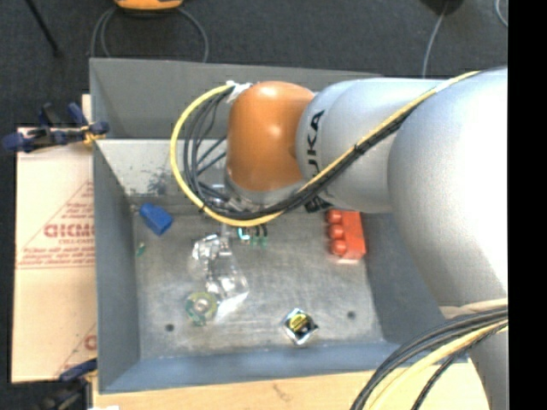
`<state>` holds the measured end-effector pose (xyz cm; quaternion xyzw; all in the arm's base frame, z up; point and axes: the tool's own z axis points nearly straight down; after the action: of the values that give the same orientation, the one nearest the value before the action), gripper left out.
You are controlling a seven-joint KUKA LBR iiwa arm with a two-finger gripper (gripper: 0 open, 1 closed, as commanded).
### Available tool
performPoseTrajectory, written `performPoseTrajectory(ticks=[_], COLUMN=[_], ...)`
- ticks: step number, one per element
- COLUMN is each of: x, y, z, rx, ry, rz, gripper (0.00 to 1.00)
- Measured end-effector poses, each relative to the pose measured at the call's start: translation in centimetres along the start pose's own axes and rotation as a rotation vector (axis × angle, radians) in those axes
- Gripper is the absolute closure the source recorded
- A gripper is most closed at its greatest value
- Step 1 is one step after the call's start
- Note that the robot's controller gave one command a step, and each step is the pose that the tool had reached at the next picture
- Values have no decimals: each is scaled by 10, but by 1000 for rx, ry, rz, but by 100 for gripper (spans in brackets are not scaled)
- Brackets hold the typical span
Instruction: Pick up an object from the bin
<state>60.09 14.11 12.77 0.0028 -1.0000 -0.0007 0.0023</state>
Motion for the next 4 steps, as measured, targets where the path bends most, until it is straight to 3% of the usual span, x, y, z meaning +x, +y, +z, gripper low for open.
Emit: performPoseTrajectory(ticks=[1,2,3,4], x=[-5,5,27,23], y=[-10,-10,-15,-21], z=[15,29,26,47], rx=[-8,0,-1,-2], ry=[-17,-9,-4,-2], rz=[106,116,458,561], gripper=[0,0,0,0])
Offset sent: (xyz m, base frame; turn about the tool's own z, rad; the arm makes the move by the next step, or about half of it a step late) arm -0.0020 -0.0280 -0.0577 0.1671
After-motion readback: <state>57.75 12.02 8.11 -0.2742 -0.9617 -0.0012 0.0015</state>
